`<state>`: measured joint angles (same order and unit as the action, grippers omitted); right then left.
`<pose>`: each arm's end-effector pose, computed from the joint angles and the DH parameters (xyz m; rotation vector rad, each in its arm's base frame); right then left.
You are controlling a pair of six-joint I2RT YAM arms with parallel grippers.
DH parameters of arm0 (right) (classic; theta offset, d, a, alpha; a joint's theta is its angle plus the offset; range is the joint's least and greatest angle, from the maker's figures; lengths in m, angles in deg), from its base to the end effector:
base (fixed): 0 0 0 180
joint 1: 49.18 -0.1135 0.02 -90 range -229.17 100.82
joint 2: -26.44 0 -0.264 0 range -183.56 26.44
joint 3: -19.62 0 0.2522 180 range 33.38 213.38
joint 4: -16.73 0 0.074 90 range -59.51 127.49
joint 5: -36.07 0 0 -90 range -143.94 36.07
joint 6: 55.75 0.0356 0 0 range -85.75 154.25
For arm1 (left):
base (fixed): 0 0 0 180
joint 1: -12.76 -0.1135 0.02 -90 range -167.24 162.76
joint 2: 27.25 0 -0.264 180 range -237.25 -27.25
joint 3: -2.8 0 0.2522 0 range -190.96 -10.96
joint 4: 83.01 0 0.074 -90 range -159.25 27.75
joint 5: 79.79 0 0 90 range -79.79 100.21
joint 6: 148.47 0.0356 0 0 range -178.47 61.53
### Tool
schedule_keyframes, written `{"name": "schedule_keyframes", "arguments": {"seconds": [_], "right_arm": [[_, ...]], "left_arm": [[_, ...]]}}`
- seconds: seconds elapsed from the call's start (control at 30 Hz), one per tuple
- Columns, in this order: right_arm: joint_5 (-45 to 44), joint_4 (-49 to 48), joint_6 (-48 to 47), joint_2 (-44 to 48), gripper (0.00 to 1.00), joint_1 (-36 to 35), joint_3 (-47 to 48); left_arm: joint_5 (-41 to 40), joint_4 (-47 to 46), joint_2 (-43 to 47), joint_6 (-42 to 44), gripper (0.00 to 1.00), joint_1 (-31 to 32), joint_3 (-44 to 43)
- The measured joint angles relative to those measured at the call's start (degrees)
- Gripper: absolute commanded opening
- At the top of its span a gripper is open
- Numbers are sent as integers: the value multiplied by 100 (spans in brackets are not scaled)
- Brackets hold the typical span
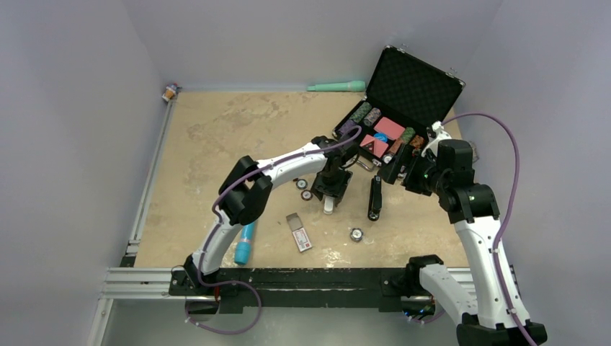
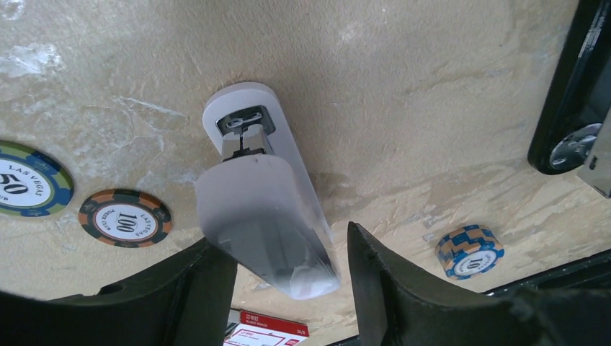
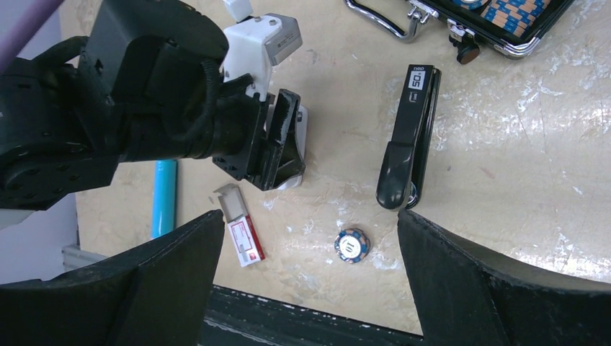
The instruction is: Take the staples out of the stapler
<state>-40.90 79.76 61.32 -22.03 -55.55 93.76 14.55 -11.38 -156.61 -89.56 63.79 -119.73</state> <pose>0.1568 0.0256 0.3544 0.2805 2.2468 0.5690 0.2870 -0.3591 0.1803 0.5353 2.9782 -0.2873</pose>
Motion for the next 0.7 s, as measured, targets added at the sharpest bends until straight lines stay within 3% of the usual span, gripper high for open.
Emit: {"name": "schedule_keyframes", "arguments": {"seconds": [0.1, 0.27, 0.7], "right_arm": [[2, 0, 4, 0, 94, 0, 0], [4, 0, 9, 0, 94, 0, 0], [129, -55, -9, 48, 98, 0, 0]], "left_arm": [[17, 4, -94, -26, 49, 0, -9], [42, 9, -103, -79, 0, 0, -24], [262, 4, -35, 31, 0, -15, 15]]}}
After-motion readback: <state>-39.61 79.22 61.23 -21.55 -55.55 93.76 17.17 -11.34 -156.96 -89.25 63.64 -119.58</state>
